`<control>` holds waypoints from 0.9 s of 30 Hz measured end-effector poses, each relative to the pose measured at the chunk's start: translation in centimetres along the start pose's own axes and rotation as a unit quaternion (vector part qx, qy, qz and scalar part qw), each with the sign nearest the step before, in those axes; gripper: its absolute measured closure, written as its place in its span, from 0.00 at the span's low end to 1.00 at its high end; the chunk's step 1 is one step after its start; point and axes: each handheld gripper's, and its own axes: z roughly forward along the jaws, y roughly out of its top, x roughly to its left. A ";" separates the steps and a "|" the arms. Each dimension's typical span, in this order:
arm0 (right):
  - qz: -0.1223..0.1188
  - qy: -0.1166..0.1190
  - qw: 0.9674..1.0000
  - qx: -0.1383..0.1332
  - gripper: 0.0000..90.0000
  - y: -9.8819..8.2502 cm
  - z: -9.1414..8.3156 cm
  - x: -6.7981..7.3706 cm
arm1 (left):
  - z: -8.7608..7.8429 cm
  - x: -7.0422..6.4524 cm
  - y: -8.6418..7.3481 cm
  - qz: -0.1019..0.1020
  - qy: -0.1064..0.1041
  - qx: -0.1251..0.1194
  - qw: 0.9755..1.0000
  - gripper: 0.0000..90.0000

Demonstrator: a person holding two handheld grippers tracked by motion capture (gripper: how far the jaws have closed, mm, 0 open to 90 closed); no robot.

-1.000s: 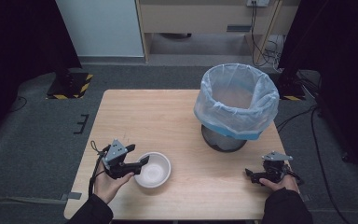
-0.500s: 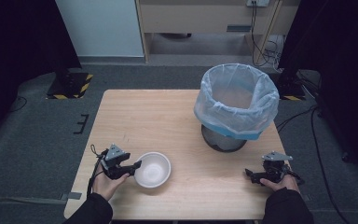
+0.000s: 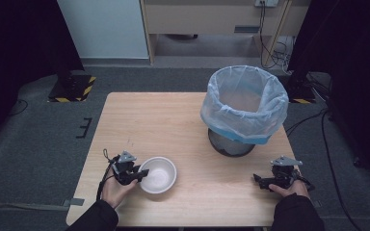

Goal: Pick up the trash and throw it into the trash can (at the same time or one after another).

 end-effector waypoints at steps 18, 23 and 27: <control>0.000 0.000 1.000 0.000 0.01 0.0 0.0 0.0 | -2.2 -2.0 1.3 0.008 -0.016 -0.060 0.998 0.92; 0.000 0.000 1.000 0.000 0.01 0.0 0.0 0.0 | -3.1 -2.1 1.5 0.014 -0.014 -0.080 0.997 0.92; 0.000 0.000 1.000 0.000 0.01 0.0 0.0 0.0 | -4.0 -2.0 1.6 0.013 -0.011 -0.097 0.995 0.92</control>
